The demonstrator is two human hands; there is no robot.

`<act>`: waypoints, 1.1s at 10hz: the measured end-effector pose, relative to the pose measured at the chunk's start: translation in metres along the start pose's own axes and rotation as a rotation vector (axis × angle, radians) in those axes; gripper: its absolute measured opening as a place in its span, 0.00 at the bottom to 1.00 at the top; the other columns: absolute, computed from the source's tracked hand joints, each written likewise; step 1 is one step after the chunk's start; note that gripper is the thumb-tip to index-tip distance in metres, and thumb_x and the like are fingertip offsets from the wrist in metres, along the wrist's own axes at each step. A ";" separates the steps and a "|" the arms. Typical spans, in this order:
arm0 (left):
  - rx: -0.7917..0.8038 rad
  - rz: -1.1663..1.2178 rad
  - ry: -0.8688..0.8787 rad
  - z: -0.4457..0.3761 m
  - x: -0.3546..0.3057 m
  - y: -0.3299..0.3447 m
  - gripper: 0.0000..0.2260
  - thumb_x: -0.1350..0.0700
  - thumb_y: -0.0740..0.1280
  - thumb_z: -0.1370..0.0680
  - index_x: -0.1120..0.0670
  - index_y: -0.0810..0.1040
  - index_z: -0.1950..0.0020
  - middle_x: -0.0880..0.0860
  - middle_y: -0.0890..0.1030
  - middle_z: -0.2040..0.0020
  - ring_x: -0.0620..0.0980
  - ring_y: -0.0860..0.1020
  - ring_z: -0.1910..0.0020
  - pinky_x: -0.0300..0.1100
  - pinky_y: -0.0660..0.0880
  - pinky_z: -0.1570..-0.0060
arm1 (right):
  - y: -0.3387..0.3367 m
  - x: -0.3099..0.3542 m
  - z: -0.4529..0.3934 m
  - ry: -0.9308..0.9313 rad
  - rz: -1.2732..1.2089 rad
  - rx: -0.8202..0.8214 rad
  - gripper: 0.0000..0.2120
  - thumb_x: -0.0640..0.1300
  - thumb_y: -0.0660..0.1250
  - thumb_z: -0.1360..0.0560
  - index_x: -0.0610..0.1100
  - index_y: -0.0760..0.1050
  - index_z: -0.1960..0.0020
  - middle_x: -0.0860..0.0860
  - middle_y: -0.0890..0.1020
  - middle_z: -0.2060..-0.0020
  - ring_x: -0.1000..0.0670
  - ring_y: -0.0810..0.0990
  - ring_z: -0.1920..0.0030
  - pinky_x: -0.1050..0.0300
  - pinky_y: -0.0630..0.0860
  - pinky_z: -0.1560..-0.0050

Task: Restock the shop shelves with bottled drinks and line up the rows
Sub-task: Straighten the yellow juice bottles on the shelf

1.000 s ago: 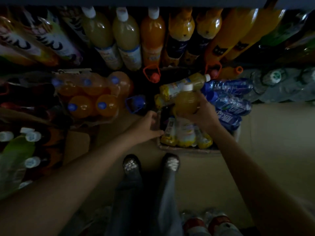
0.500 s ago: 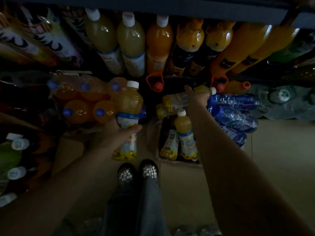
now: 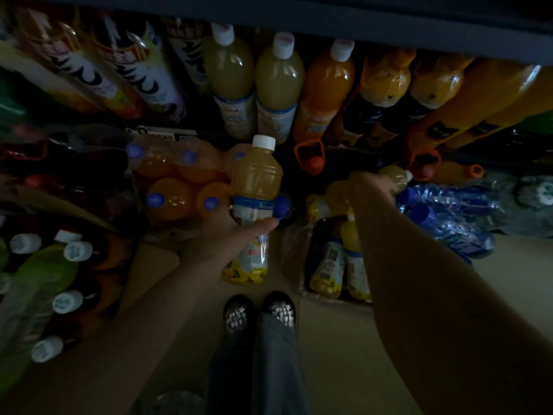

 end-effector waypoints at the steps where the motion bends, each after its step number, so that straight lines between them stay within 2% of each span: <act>1: -0.001 0.013 -0.038 0.026 -0.022 -0.006 0.16 0.57 0.75 0.32 0.50 0.72 0.50 0.46 0.78 0.56 0.46 0.77 0.56 0.42 0.73 0.54 | -0.045 0.032 0.064 0.040 0.139 0.172 0.33 0.36 0.68 0.27 0.40 0.58 0.26 0.41 0.65 0.30 0.41 0.66 0.31 0.60 0.73 0.43; 2: -0.010 0.009 -0.056 0.070 -0.065 -0.022 0.22 0.54 0.76 0.33 0.56 0.75 0.43 0.51 0.80 0.51 0.51 0.79 0.50 0.45 0.75 0.50 | -0.084 0.059 0.123 0.103 -0.083 0.231 0.35 0.32 0.72 0.32 0.39 0.62 0.29 0.40 0.71 0.36 0.43 0.71 0.36 0.57 0.69 0.48; 3: -0.027 0.022 -0.005 0.121 -0.130 -0.057 0.21 0.51 0.76 0.33 0.55 0.76 0.44 0.52 0.82 0.51 0.51 0.80 0.50 0.43 0.77 0.52 | -0.092 0.114 0.227 0.077 -0.323 0.627 0.26 0.44 0.77 0.38 0.38 0.73 0.44 0.43 0.81 0.59 0.46 0.80 0.59 0.60 0.75 0.63; 4: -0.045 0.040 0.107 0.162 -0.212 -0.104 0.19 0.51 0.76 0.33 0.51 0.75 0.46 0.51 0.82 0.52 0.46 0.80 0.54 0.35 0.77 0.58 | -0.102 0.184 0.302 0.108 -0.568 0.865 0.14 0.41 0.62 0.32 0.40 0.74 0.47 0.43 0.82 0.60 0.47 0.82 0.64 0.56 0.80 0.65; 5: -0.069 0.076 0.238 0.196 -0.285 -0.157 0.21 0.56 0.74 0.30 0.51 0.71 0.41 0.48 0.79 0.48 0.40 0.77 0.56 0.30 0.74 0.62 | -0.117 0.269 0.374 -0.163 -0.562 1.014 0.24 0.33 0.66 0.36 0.40 0.72 0.41 0.42 0.81 0.52 0.45 0.83 0.56 0.52 0.81 0.59; 6: -0.118 0.115 0.391 0.234 -0.345 -0.214 0.24 0.55 0.74 0.30 0.41 0.65 0.43 0.39 0.74 0.50 0.36 0.73 0.55 0.34 0.73 0.55 | -0.127 0.347 0.454 -0.396 -0.492 1.096 0.24 0.32 0.72 0.36 0.40 0.74 0.41 0.43 0.83 0.53 0.44 0.83 0.54 0.51 0.81 0.59; 7: -0.146 0.104 0.511 0.269 -0.386 -0.271 0.25 0.56 0.74 0.31 0.39 0.65 0.43 0.37 0.73 0.47 0.42 0.76 0.48 0.42 0.74 0.47 | -0.128 0.409 0.525 -0.651 -0.362 1.049 0.21 0.34 0.70 0.36 0.41 0.75 0.43 0.44 0.84 0.51 0.46 0.83 0.52 0.53 0.81 0.56; 8: -0.211 0.063 0.591 0.297 -0.416 -0.331 0.27 0.57 0.74 0.31 0.43 0.65 0.39 0.38 0.73 0.46 0.46 0.75 0.46 0.45 0.73 0.43 | -0.127 0.457 0.580 -0.877 -0.306 0.898 0.24 0.32 0.73 0.35 0.44 0.74 0.41 0.46 0.83 0.47 0.47 0.82 0.48 0.53 0.81 0.51; 9: -0.307 0.018 0.686 0.316 -0.448 -0.385 0.27 0.59 0.75 0.32 0.46 0.66 0.40 0.37 0.71 0.48 0.45 0.72 0.47 0.39 0.70 0.47 | -0.125 0.503 0.622 -1.106 -0.334 0.678 0.25 0.32 0.75 0.36 0.49 0.72 0.44 0.52 0.82 0.51 0.53 0.82 0.52 0.54 0.80 0.51; 10: -0.400 -0.011 0.796 0.325 -0.484 -0.426 0.24 0.62 0.75 0.32 0.47 0.67 0.44 0.36 0.71 0.52 0.37 0.72 0.55 0.25 0.69 0.60 | -0.124 0.548 0.645 -1.288 -0.370 0.410 0.28 0.35 0.77 0.37 0.55 0.68 0.47 0.58 0.78 0.51 0.54 0.79 0.50 0.59 0.77 0.48; 11: -0.423 0.091 0.829 0.325 -0.510 -0.453 0.22 0.62 0.74 0.32 0.48 0.69 0.44 0.38 0.74 0.54 0.33 0.72 0.56 0.24 0.70 0.65 | -0.124 0.593 0.648 -1.361 -0.397 0.207 0.30 0.35 0.76 0.35 0.48 0.66 0.40 0.59 0.74 0.51 0.58 0.74 0.49 0.69 0.70 0.52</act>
Point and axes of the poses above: each hand's wrist, its own z-axis away from the middle knuckle, its own y-axis out of the palm, x = y × z, the point moved 7 cm from there along -z, towards the middle knuckle
